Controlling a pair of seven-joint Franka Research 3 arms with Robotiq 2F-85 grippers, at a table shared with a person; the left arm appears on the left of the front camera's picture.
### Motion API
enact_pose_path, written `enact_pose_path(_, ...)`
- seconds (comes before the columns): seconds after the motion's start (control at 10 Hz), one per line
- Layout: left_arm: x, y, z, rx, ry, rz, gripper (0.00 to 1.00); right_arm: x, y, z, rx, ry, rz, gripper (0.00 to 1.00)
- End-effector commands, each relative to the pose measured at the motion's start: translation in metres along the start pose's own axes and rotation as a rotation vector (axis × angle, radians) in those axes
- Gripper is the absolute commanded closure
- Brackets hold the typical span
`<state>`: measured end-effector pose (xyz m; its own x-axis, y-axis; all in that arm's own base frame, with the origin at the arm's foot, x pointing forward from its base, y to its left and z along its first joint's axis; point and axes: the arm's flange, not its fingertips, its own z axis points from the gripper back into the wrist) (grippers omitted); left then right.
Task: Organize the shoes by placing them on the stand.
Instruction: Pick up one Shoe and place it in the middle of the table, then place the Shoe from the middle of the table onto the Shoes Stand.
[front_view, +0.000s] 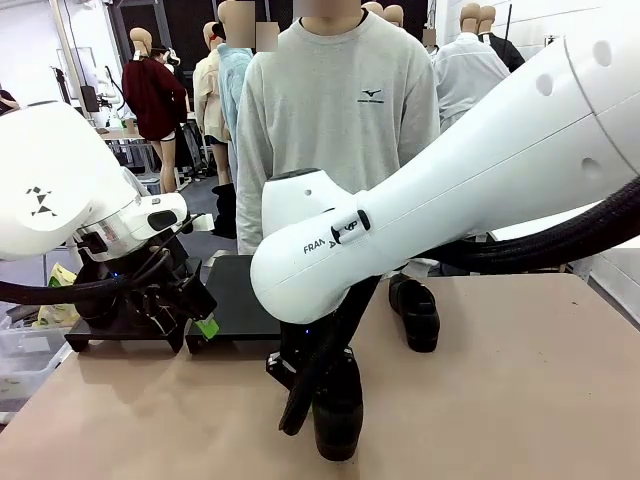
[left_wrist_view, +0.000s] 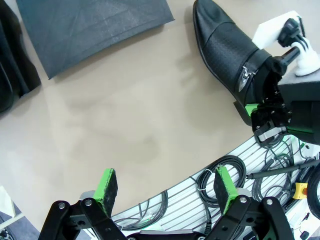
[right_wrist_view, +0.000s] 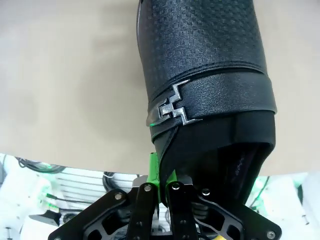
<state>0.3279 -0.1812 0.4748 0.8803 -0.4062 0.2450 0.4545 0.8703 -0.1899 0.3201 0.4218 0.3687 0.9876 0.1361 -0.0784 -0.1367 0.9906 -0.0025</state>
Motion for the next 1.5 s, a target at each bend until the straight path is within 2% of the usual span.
enact_pose_path(0.0, -0.001, 0.001, 0.000, -0.006, 0.000, 0.004, 0.00, 0.010, 0.004, 0.001, 0.011, 0.030, 0.028, 0.94)
enact_pose_path(0.3, -0.001, 0.001, 0.000, -0.006, 0.000, 0.004, 0.00, 0.017, 0.007, -0.008, 0.032, 0.083, 0.015, 0.41)
enact_pose_path(0.5, -0.001, 0.001, 0.000, -0.006, 0.000, 0.004, 0.00, 0.018, 0.006, -0.008, 0.058, 0.083, -0.010, 0.06)
enact_pose_path(0.6, -0.001, 0.001, 0.000, -0.006, 0.000, 0.004, 0.00, 0.018, 0.006, -0.005, 0.072, 0.074, -0.013, 0.00)
enact_pose_path(0.9, -0.001, 0.001, 0.000, -0.006, 0.000, 0.004, 0.00, 0.010, -0.003, 0.016, 0.107, 0.028, -0.041, 0.00)
enact_pose_path(1.2, -0.001, 0.001, 0.000, -0.006, 0.000, 0.004, 0.00, 0.011, 0.002, 0.015, 0.104, 0.048, -0.072, 0.00)
enact_pose_path(1.4, -0.001, 0.001, 0.000, -0.006, 0.000, 0.004, 0.00, 0.014, 0.004, 0.023, 0.079, 0.022, -0.033, 0.00)
